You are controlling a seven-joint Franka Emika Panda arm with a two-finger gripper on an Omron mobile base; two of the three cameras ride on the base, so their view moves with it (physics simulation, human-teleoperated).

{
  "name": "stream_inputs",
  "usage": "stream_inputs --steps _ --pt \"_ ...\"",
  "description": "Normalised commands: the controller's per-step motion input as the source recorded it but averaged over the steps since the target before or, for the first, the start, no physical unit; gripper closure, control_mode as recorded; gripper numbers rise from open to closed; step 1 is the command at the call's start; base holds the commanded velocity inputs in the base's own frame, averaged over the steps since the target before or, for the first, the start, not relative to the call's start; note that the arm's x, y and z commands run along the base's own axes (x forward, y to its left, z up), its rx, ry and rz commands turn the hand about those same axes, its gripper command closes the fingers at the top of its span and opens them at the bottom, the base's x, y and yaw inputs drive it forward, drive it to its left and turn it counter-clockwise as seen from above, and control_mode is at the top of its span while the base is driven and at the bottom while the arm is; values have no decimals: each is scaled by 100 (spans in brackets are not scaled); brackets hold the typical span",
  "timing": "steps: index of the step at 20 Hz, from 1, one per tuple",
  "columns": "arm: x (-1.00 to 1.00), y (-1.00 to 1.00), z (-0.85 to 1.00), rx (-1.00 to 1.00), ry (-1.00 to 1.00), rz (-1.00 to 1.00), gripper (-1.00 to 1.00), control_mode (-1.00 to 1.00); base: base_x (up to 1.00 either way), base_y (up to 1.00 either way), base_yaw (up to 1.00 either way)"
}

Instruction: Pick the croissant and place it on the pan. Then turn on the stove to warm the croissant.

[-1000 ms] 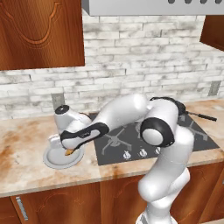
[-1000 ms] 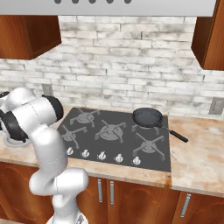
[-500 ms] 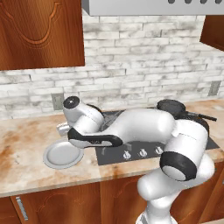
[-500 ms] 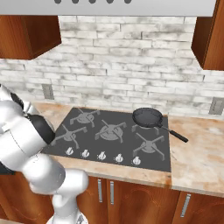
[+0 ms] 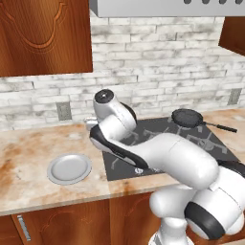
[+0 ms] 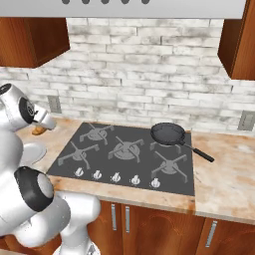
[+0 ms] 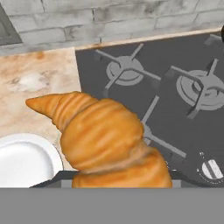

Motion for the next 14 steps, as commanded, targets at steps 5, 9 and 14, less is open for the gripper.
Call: stream_inputs --steps 5,9,14 --pt "-6 -94 29 10 -11 -20 100 -100 0 0 0" --pt "-6 -91 22 9 -15 -17 100 -100 0 0 0" --pt "-1 -92 32 12 -7 -16 100 -100 0 0 0"
